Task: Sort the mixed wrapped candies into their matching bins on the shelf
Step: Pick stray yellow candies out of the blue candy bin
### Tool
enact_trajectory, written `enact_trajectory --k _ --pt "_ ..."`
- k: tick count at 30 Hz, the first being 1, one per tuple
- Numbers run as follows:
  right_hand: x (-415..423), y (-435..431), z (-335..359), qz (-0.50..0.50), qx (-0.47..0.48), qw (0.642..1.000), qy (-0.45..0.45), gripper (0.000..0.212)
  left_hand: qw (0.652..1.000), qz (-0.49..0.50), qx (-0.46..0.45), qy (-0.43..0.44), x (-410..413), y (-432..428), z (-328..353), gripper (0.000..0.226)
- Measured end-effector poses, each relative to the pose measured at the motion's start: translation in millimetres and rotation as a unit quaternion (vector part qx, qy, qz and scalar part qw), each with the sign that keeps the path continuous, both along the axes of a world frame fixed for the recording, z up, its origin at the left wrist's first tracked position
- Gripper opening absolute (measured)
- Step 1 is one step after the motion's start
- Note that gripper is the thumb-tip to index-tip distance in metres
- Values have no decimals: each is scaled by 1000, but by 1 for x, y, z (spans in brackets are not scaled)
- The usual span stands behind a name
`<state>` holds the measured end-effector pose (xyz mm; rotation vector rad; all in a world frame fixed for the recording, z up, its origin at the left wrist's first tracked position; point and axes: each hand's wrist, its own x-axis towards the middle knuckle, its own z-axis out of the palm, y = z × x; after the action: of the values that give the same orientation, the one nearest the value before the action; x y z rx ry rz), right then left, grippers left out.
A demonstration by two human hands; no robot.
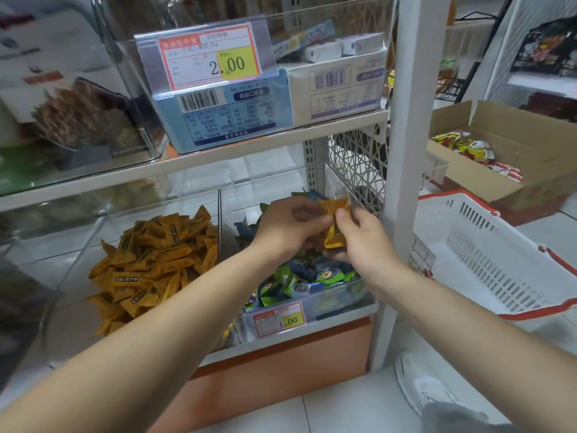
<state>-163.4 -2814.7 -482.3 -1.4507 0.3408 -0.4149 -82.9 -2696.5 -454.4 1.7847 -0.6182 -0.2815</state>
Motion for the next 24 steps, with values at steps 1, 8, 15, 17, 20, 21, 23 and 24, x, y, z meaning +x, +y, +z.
enact_trajectory --k 1,8,15,17,20,21,23,24 --pt "-1 -2 0 2 -23 1000 3 19 1000 -4 26 -14 3 0 1 9" --pt "-6 -22 -7 -35 -413 906 89 12 963 -14 219 -155 45 -15 -19 14" --pt "-7 -22 -15 52 -486 852 190 13 853 -108 451 -240 69 -38 -43 17" --pt "-6 -22 -15 54 -489 848 196 13 844 -105 461 -252 72 -40 -45 17" --pt "-5 -21 -15 58 -490 847 199 15 843 -97 465 -253 72 -40 -48 28" --pt "-5 -21 -15 56 -490 847 198 15 843 -91 464 -256 71 -40 -50 32" --pt "-5 -20 -15 48 -491 848 193 15 847 -83 458 -257 70 -40 -50 23" --pt "-5 -20 -16 45 -491 849 190 15 852 -81 451 -251 69 -40 -48 17"
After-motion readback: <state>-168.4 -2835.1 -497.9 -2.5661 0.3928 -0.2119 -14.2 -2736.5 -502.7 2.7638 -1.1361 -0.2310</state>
